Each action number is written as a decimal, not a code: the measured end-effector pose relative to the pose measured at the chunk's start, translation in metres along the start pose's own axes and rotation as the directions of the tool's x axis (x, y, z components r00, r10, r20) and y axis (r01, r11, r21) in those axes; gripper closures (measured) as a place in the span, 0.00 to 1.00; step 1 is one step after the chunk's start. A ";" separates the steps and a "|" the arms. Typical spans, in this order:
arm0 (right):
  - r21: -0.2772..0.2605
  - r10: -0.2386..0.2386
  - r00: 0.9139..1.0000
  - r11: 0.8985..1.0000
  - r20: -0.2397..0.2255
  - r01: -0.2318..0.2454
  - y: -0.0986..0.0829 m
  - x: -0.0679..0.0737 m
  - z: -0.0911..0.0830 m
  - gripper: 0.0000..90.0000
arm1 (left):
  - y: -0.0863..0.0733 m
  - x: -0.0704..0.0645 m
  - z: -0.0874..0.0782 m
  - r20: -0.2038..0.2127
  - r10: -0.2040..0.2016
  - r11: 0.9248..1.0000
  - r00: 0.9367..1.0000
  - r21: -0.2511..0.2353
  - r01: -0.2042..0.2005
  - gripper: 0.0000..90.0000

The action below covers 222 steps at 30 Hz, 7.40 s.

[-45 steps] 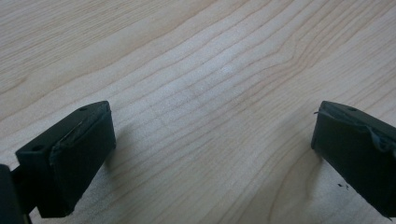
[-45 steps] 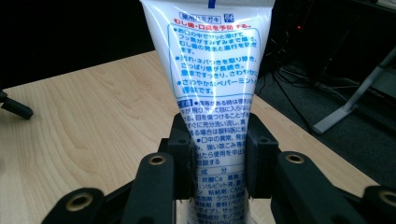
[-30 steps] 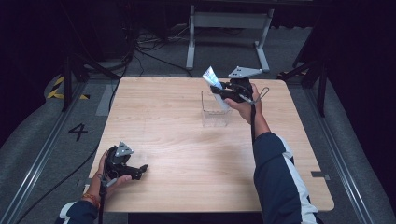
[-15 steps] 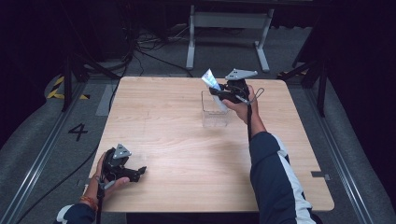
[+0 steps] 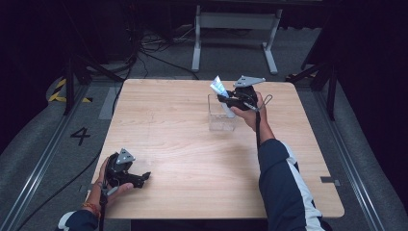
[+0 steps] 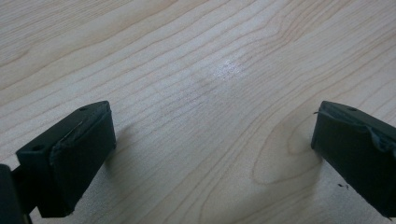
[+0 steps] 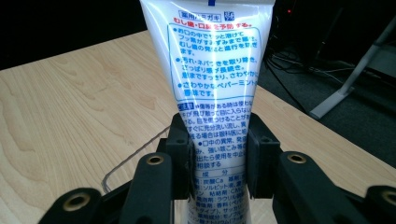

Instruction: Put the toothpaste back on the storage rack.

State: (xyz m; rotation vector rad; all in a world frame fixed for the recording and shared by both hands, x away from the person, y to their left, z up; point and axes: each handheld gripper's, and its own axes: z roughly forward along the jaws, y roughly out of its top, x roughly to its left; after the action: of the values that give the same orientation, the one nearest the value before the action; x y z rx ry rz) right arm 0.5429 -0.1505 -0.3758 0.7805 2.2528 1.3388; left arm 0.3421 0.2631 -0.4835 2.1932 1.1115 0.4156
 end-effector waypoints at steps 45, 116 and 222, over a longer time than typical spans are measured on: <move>0.155 0.014 1.000 0.988 0.013 -0.016 -0.027 0.002 0.009 0.59 | 0.000 0.000 0.000 0.000 0.001 1.000 1.000 0.000 -0.001 0.00; 0.270 -0.220 0.975 0.942 0.041 0.201 -0.039 0.055 -0.086 0.33 | 0.000 0.000 0.000 -0.008 0.007 1.000 1.000 -0.001 -0.007 0.01; 0.238 0.197 0.950 0.937 0.243 -0.255 -0.235 0.029 -0.217 0.17 | 0.001 -0.001 0.000 -0.007 -0.011 1.000 1.000 0.009 0.011 0.00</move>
State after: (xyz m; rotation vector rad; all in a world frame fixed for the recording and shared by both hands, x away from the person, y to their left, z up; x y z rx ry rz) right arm 0.3315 -0.3650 -0.4866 1.2512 2.2444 0.9930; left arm 0.3425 0.2622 -0.4831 2.1941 1.1309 0.4147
